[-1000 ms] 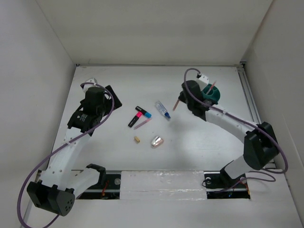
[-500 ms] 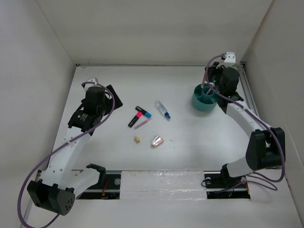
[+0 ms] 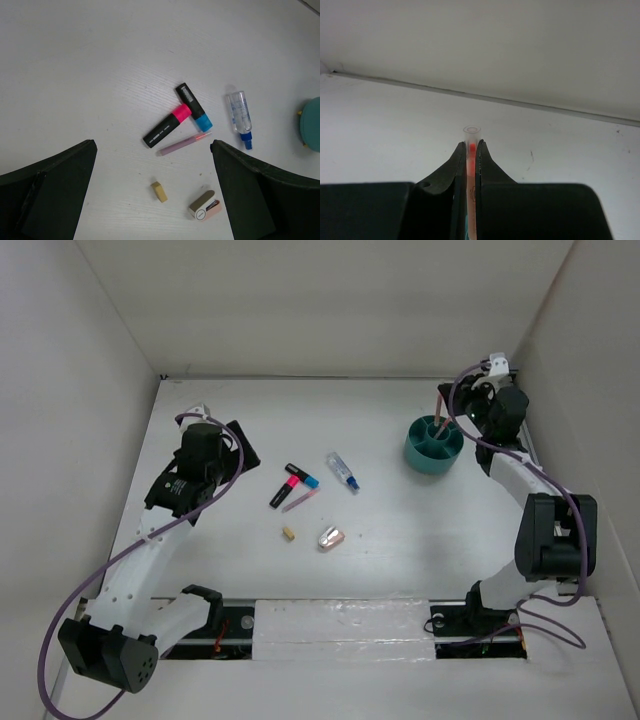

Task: Sort the stationery into containers
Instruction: Place the pen in the storage box.

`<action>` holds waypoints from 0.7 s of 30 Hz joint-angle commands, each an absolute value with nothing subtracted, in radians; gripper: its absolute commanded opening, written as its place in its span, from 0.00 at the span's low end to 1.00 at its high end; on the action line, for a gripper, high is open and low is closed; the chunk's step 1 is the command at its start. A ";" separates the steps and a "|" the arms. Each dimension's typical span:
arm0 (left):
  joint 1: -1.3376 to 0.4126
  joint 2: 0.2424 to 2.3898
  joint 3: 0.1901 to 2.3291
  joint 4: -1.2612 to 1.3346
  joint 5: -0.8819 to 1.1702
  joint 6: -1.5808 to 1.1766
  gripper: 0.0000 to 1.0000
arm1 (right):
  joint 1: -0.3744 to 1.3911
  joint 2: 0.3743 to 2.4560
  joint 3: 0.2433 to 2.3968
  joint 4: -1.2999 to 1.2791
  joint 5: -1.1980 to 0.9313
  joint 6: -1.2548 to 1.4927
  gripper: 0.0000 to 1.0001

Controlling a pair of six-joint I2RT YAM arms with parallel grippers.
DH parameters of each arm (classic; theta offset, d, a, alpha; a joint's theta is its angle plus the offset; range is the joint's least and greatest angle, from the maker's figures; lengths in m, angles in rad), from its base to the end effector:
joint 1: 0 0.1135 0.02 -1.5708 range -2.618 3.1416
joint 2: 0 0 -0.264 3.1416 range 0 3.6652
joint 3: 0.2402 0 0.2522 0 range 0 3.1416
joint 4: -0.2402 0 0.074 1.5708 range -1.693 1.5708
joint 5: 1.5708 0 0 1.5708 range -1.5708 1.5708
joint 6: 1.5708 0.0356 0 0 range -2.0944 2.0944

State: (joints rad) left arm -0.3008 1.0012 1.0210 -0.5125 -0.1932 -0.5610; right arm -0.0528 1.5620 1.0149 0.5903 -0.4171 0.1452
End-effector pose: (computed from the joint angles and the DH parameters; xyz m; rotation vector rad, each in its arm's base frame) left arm 0.2096 -0.0579 0.3491 -0.3869 2.0339 -0.3344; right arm 0.3648 -0.0048 0.3059 -0.1825 1.5334 0.3915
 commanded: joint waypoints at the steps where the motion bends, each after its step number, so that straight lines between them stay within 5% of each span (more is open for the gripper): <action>1: -0.299 1.000 1.014 -0.485 -0.183 -0.543 0.99 | -0.051 1.539 0.983 0.681 -0.462 0.120 0.00; 21: -0.299 0.973 1.005 -0.465 -0.163 -0.534 0.99 | -0.061 1.603 0.963 0.658 -0.379 0.149 0.00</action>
